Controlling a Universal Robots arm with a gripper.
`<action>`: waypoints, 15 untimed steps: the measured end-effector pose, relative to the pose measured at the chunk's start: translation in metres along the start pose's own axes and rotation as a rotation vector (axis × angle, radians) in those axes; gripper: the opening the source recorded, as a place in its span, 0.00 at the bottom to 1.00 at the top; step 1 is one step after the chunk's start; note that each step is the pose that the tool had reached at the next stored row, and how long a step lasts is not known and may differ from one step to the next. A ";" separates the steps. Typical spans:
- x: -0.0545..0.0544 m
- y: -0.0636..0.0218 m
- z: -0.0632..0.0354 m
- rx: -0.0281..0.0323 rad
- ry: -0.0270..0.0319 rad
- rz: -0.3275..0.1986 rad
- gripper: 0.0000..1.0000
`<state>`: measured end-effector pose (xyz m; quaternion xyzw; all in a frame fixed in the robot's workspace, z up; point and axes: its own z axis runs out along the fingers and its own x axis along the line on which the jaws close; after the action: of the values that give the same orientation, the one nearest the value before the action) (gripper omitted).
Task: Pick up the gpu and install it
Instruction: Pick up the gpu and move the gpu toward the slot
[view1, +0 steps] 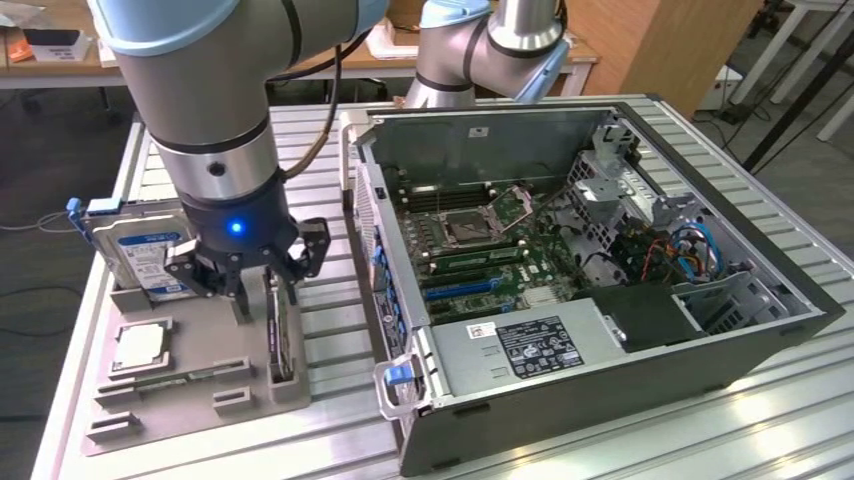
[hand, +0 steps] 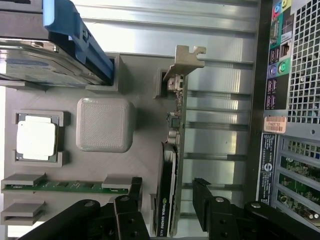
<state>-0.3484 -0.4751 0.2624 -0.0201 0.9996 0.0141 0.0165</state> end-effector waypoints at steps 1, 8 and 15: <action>0.000 0.0000 0.0009 0.0000 0.0000 0.000 0.53; 0.000 -0.0003 0.0073 0.0000 0.0000 0.000 0.53; 0.000 -0.0005 0.0140 0.0000 0.0000 0.000 0.53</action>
<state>-0.3484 -0.4752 0.2484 -0.0201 0.9996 0.0141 0.0165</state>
